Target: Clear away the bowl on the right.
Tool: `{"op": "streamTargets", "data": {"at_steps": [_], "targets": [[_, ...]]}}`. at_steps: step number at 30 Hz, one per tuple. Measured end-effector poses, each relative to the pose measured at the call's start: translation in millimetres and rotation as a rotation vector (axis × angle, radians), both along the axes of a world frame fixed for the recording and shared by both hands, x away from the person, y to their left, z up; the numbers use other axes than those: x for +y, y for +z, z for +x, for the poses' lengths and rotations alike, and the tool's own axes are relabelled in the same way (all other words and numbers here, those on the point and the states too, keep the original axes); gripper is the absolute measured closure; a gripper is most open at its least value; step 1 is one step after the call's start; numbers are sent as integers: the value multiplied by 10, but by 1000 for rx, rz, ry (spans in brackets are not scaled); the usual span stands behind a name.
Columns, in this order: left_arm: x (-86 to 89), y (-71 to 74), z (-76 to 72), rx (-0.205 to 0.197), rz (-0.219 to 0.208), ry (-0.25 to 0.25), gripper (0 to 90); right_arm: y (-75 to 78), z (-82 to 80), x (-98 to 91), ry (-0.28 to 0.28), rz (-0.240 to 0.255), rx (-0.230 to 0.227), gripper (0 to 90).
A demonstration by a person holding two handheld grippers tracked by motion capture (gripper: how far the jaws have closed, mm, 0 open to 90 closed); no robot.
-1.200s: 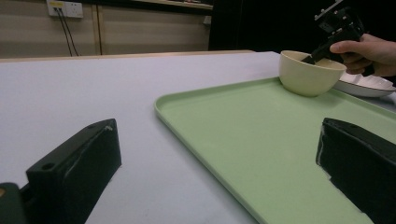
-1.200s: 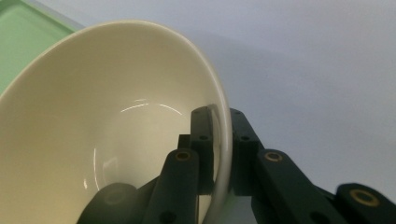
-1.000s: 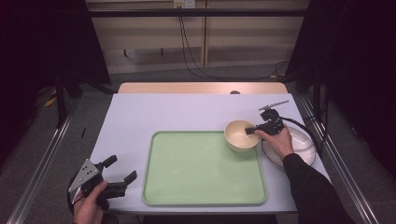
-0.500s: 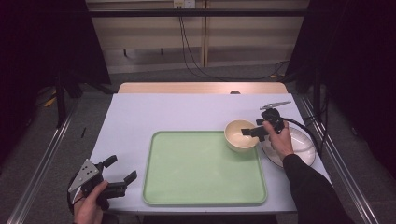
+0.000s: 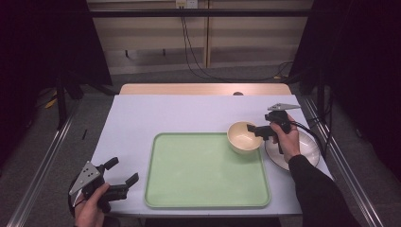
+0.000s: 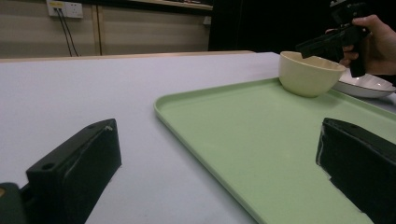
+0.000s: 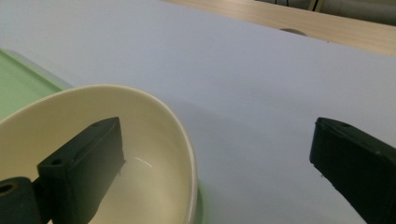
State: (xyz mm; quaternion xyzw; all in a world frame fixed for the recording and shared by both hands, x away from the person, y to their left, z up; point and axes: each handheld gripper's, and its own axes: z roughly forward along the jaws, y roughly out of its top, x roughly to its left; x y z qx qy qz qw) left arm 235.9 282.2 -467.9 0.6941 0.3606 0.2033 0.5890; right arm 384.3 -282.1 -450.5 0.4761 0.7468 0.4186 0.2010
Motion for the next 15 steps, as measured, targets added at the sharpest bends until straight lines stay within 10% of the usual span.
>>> {"op": "streamTargets", "data": {"at_steps": [15], "targets": [[-2, 0, -1, 1, 0, 0, 0, 75, -211, -61, -8, 19, -98, 11]]}}
